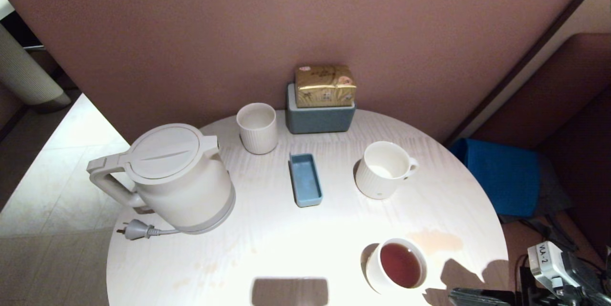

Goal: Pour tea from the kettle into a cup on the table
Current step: Pick up the cup

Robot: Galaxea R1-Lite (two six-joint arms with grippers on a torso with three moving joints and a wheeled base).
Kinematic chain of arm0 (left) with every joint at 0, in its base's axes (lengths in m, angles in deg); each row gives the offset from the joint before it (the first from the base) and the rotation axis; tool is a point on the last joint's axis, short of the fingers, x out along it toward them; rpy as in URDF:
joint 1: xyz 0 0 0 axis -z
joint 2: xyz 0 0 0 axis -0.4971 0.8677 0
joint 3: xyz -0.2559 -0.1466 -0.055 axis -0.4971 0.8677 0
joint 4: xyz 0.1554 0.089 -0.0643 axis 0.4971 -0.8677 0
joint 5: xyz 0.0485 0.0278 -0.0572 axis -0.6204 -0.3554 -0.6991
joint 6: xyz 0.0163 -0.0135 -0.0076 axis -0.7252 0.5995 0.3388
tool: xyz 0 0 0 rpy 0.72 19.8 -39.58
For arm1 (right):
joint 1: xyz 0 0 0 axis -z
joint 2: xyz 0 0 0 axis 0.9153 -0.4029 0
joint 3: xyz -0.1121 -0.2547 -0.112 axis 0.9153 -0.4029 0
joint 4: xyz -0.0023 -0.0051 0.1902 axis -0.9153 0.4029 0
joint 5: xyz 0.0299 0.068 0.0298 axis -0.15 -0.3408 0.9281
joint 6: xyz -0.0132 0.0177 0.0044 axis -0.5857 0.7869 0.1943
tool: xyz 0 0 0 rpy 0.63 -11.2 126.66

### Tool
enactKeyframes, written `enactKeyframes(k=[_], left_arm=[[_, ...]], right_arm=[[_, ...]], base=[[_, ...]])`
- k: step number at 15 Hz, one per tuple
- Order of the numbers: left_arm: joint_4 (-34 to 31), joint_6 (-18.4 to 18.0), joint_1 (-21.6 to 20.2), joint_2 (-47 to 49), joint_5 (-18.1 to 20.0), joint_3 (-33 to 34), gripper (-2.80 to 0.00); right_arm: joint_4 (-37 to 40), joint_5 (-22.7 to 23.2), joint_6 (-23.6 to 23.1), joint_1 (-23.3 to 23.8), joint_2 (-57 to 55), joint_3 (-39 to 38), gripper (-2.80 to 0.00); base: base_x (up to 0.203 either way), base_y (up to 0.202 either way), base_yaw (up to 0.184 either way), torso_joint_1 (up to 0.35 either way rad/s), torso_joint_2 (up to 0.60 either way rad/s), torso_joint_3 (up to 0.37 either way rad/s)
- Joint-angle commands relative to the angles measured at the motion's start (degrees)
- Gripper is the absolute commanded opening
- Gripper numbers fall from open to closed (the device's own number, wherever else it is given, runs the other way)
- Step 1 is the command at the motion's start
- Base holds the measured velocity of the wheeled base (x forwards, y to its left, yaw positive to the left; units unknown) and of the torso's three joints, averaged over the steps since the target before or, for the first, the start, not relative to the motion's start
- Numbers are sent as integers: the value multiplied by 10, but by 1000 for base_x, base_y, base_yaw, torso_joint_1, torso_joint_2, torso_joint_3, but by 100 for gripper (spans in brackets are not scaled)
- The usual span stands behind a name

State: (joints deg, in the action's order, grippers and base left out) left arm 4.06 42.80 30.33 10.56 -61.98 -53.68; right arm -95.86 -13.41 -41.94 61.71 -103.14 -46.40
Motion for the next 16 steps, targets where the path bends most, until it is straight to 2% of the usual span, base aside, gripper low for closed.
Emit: enactKeyframes(k=[1,8,9,16], left_arm=[[0,0,0,0,0,0,-280],[0,0,0,0,0,0,-280],[0,0,0,1,0,0,-280],[0,0,0,0,0,0,-280]], right_arm=[[-21,4,0,2,-45,0,-280],[-44,3,-7,-21,-69,4,-280],[-49,3,-7,-24,-68,6,0],[-60,0,-5,-25,-88,8,0]], base=[[0,0,0,0,0,0],[0,0,0,0,0,0],[0,0,0,0,0,0],[0,0,0,0,0,0]])
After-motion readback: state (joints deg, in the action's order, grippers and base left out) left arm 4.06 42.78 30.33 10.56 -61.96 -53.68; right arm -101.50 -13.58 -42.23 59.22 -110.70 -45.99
